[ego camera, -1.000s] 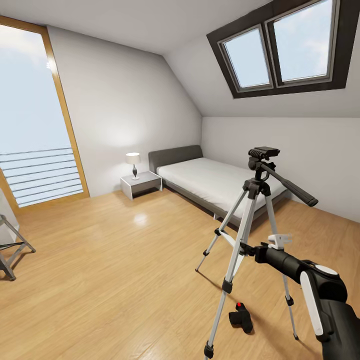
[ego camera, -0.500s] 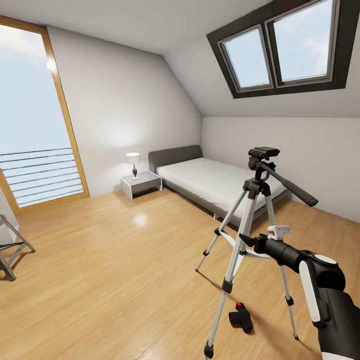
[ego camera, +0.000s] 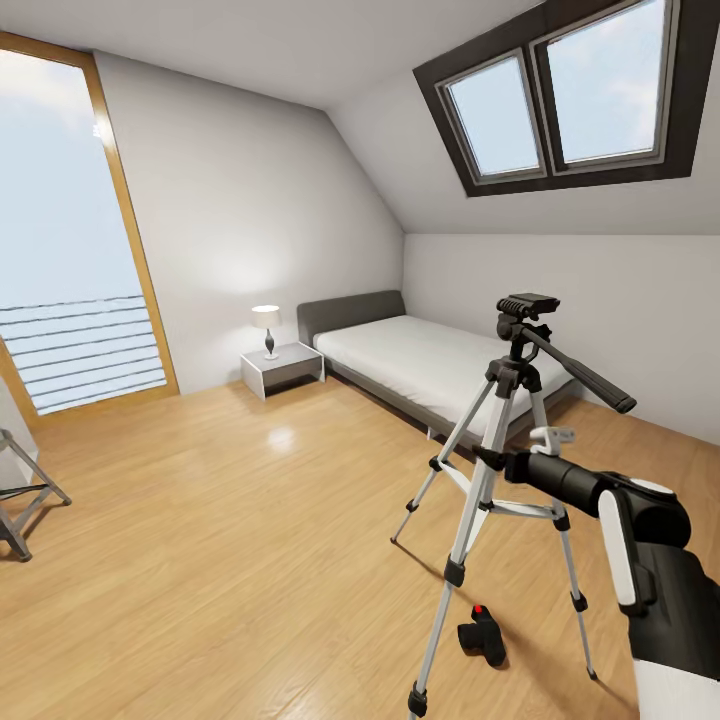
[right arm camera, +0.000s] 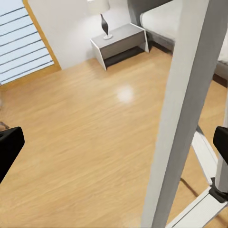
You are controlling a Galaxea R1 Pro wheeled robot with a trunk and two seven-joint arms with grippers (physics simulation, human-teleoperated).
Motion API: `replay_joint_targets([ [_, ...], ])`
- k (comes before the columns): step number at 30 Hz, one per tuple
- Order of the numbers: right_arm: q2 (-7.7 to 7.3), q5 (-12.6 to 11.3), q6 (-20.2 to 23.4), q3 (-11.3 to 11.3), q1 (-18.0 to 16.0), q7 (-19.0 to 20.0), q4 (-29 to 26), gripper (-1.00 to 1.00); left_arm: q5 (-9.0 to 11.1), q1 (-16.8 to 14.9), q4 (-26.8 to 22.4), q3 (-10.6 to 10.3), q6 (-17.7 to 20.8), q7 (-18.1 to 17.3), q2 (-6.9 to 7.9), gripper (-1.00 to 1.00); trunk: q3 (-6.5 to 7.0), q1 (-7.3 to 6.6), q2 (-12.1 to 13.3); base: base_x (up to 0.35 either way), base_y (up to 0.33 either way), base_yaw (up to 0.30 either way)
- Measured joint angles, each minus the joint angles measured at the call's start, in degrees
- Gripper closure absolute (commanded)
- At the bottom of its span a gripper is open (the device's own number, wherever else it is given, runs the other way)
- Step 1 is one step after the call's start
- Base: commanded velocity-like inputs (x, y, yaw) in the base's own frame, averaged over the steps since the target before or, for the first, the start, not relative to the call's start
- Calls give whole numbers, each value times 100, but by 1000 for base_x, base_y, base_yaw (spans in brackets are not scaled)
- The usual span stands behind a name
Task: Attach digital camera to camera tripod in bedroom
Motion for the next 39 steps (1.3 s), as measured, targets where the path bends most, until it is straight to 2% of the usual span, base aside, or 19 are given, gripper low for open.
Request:
replay_joint_targets([
  [6, 9, 44, 180, 0, -133, -146, 4, -100, 0, 0, 1, 0, 0, 0, 0, -100, 0, 0, 0, 0, 0, 0],
  [26, 14, 64, 164, 22, -170, -729, 17, -100, 0, 0, 0, 0, 0, 0, 0, -100, 0, 0, 0, 0, 0, 0],
  [32, 34, 64, 142, 148, -178, -973, 25, -100, 0, 0, -3, 0, 1, 0, 0, -100, 0, 0, 0, 0, 0, 0],
  [39, 47, 59, -83, 416, -182, -1217, 52, -100, 0, 0, 0, 0, 1, 0, 0, -100, 0, 0, 0, 0, 0, 0],
])
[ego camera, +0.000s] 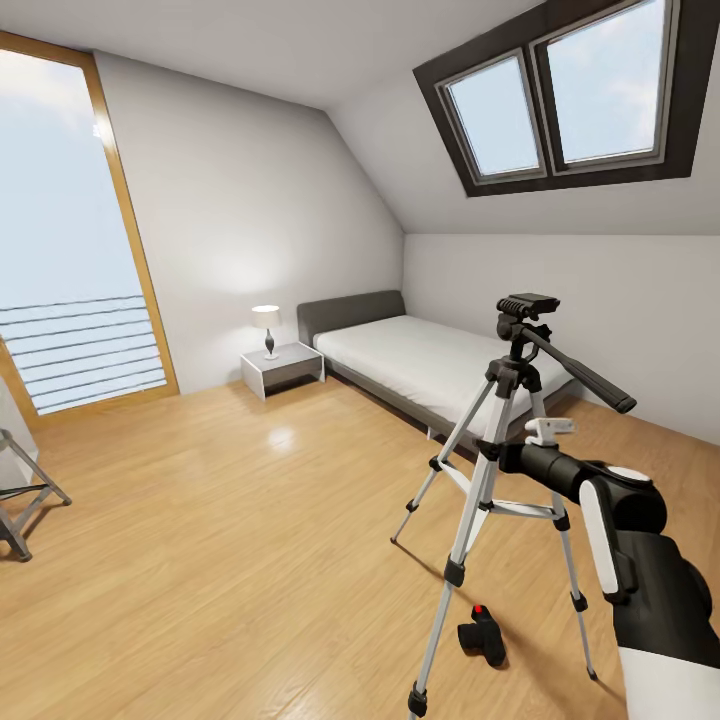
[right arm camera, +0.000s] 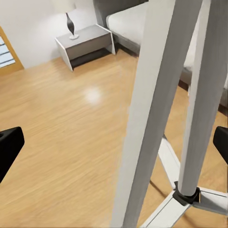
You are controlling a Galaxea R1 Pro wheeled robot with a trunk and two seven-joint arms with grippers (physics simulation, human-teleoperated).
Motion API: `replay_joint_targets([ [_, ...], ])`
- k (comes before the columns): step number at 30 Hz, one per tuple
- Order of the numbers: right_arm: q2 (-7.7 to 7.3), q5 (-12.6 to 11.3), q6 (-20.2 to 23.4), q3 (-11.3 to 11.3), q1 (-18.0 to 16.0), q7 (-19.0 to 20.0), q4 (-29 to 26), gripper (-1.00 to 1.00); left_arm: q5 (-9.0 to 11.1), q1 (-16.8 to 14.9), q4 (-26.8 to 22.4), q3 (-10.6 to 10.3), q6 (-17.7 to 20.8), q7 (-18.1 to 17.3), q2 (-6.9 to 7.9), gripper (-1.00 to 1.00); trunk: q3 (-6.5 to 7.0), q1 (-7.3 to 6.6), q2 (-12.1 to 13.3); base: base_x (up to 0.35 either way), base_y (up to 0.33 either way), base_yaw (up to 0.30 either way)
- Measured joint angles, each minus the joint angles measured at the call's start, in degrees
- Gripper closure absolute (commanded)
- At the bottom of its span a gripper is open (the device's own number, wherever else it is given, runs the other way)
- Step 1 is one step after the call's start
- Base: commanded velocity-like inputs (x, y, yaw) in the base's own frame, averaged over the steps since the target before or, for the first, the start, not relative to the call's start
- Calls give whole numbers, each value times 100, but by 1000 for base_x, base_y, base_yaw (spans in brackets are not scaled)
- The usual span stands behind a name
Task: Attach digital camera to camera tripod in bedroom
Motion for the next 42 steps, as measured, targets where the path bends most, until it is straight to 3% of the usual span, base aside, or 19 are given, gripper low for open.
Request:
replay_joint_targets([
  [7, 45, -14, -321, 197, -2, -252, 84, -100, 0, 0, 1, 0, -1, 0, 0, -100, 0, 0, 0, 0, 0, 0],
  [13, 181, -14, -569, 287, -1, -506, 299, -100, 0, 0, 1, 0, -1, 0, 0, -100, 0, 0, 0, 0, 0, 0],
  [22, 274, -11, -974, 314, -65, -767, 616, -100, 0, 0, 1, 0, -1, 0, 0, -100, 0, 0, 0, 0, 0, 0],
  [33, 300, -4, -1465, 316, -552, -1039, 1714, -100, 0, 0, 1, 0, -1, 0, 0, -100, 0, 0, 0, 0, 0, 0],
  [42, 304, -2, -1640, 317, -640, -1267, 1951, -100, 0, 0, 0, 0, -1, 0, 0, -100, 0, 0, 0, 0, 0, 0],
])
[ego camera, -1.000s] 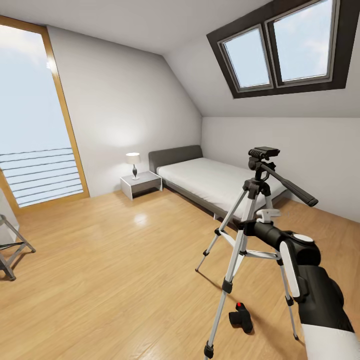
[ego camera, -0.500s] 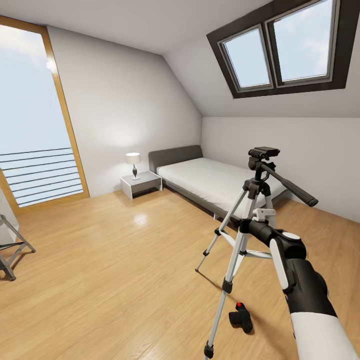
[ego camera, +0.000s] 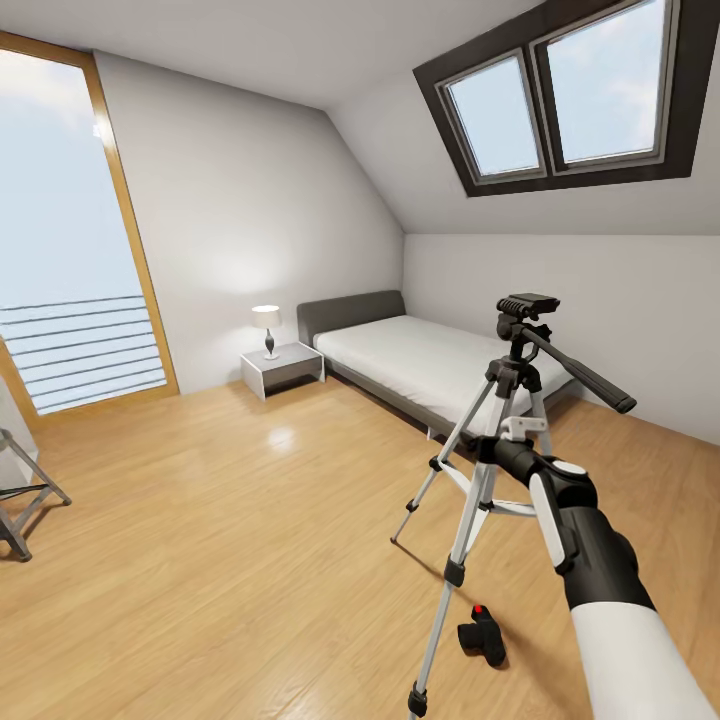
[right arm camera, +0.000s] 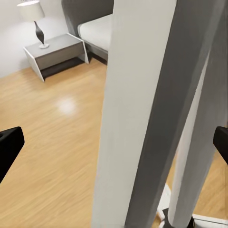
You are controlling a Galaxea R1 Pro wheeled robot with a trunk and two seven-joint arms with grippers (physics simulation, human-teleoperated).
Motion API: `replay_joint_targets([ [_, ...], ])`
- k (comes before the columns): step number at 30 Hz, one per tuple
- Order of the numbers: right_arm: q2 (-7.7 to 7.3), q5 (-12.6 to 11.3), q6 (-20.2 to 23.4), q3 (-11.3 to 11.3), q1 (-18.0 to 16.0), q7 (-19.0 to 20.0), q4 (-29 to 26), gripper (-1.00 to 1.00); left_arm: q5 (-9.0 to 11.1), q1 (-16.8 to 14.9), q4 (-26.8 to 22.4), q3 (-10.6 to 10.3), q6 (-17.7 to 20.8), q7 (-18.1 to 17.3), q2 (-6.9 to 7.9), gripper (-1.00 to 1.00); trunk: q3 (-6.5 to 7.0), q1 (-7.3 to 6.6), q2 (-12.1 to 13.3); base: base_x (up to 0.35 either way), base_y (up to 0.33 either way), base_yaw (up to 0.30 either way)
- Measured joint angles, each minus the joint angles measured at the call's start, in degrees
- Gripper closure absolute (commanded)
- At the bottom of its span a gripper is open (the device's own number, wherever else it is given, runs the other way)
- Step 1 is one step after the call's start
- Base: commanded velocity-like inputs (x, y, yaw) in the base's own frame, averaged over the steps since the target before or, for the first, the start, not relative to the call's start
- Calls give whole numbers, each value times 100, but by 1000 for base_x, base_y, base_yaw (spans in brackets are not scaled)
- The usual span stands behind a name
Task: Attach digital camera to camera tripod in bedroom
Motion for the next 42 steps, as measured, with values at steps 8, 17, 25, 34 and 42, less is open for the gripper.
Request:
replay_joint_targets([
  [8, 47, -2, -23, 5, -112, -124, 127, -100, 0, 0, 0, 0, 1, 0, 0, -100, 0, 0, 0, 0, 0, 0],
  [17, 72, 0, -124, 1, -144, -149, 246, -100, 0, 0, 0, 0, 1, 0, 0, -100, 0, 0, 0, 0, 0, 0],
  [25, 77, 0, -203, 0, -149, -168, 332, -100, 0, 0, 1, 0, 0, 0, 0, -100, 0, 0, 0, 0, 0, 0],
  [34, 86, 13, -313, 0, -145, -248, 355, -100, 0, 0, 0, 0, 3, 0, 0, -100, 0, 0, 0, 0, 0, 0],
  [42, 92, 25, -375, 6, -145, -424, 350, -100, 3, 0, -2, 0, 2, 0, 0, -100, 0, 0, 0, 0, 0, 0],
])
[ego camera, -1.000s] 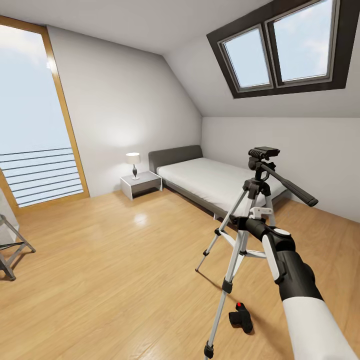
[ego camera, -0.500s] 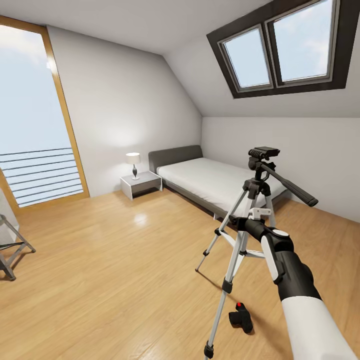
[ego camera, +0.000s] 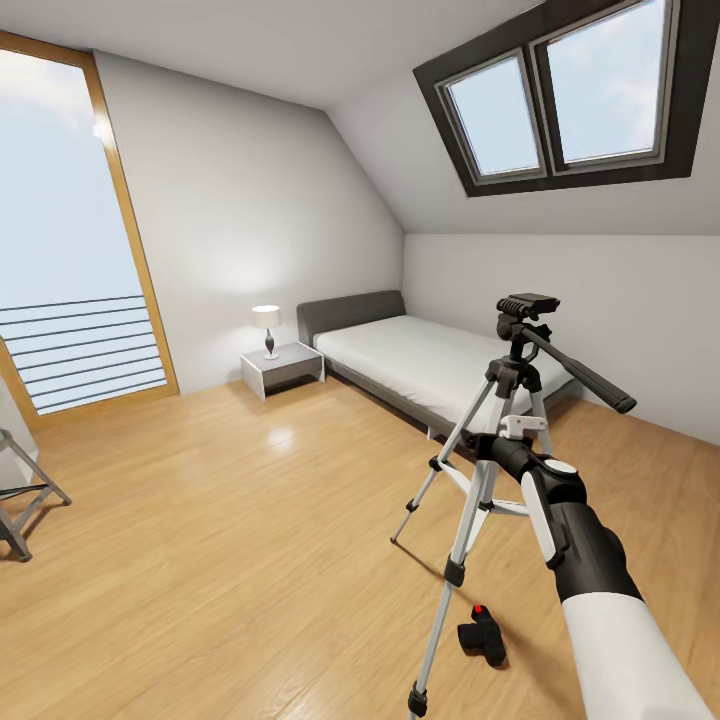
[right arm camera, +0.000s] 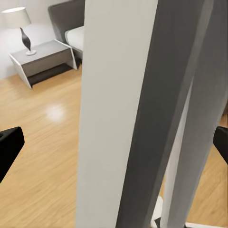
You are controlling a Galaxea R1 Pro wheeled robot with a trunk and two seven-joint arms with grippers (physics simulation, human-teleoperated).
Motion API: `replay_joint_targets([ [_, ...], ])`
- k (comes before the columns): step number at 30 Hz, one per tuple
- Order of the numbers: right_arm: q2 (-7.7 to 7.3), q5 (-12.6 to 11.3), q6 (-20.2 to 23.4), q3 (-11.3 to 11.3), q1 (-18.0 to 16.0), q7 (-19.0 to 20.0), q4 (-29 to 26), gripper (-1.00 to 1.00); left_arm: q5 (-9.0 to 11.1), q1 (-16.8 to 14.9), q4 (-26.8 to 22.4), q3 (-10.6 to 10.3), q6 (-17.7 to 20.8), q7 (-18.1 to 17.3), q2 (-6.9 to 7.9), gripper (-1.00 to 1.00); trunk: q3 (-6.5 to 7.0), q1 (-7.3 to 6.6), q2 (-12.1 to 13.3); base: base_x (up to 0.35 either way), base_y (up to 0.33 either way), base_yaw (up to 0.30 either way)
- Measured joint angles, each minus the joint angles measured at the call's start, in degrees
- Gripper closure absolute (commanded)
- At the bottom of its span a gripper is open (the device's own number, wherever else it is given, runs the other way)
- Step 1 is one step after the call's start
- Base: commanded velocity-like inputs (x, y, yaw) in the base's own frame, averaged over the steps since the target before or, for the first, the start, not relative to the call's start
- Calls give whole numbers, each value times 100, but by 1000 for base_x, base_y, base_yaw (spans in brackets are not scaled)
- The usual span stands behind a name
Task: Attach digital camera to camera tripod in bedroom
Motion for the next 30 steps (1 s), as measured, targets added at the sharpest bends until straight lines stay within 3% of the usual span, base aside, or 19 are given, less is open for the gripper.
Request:
replay_joint_targets([
  [30, 2, -5, -16, 10, -3, -132, -2, -100, 6, 0, 2, 0, 0, 0, 0, -100, 0, 0, 0, 0, 0, 0],
])
